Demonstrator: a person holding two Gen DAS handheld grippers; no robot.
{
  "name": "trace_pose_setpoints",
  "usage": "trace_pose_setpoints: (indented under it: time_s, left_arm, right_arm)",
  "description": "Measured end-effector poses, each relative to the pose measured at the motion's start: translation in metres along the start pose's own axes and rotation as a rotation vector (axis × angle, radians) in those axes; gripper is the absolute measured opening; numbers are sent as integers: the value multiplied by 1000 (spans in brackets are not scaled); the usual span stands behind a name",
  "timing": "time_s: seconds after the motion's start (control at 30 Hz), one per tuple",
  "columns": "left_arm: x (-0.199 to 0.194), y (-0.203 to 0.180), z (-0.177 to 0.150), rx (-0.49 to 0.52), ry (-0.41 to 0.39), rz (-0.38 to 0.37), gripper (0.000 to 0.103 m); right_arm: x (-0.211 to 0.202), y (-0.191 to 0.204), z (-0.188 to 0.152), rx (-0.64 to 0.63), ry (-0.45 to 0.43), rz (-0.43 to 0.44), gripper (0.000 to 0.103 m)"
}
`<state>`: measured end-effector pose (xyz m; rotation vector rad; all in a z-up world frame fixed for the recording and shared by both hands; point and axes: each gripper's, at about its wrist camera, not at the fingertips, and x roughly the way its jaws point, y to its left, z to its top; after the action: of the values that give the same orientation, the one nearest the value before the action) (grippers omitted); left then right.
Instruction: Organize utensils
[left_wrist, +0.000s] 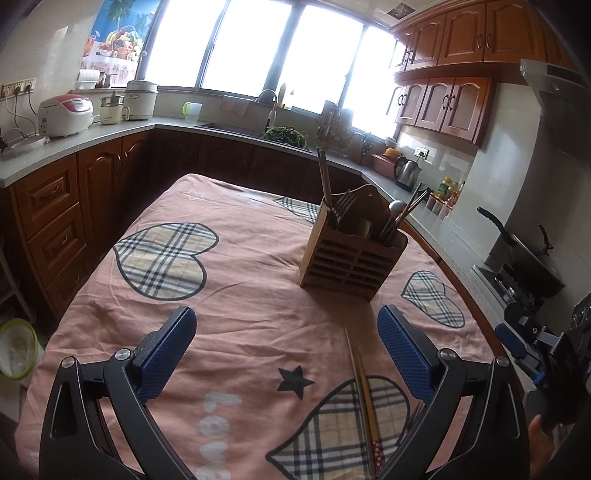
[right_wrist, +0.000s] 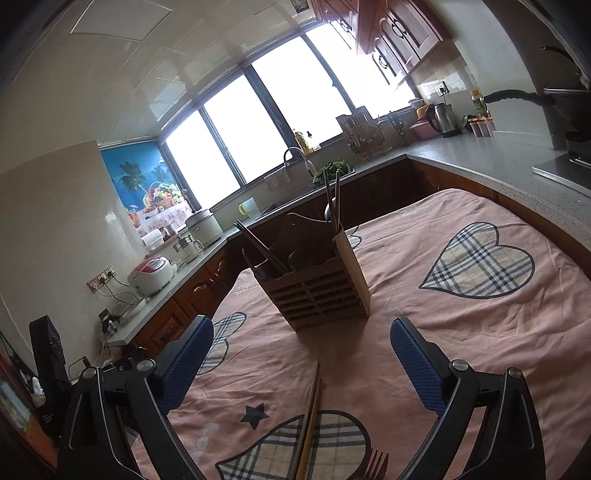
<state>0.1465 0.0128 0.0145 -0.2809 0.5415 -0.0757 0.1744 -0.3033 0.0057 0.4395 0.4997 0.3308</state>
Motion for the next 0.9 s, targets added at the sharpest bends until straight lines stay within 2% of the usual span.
trace_pose_setpoints:
  time_s: [0.23, 0.33, 0.47, 0.63, 0.77, 0.9]
  left_arm:
    - [-11, -3, -27, 23, 42, 9, 101]
    - [-23, -8, -31, 47, 20, 11, 101]
    - [-52, -18, -24, 87, -61, 17, 101]
    - [-89, -41, 3, 171, -168, 20, 103]
    - [-94, -50, 3, 206, -217, 61, 103]
    - [-80, -42, -17, 171, -211, 78, 103]
  right_arm:
    - [-16, 1, -25, -10, 35, -8, 98]
    - [-26, 6, -28, -47, 24, -25, 98]
    - [-47, 24, -25, -136, -46, -60, 98]
    - [-81, 63, 0, -289, -176, -77, 103]
    - [-99, 90, 9, -395, -240, -93, 103]
    - [-97, 81, -12, -371, -249, -91, 103]
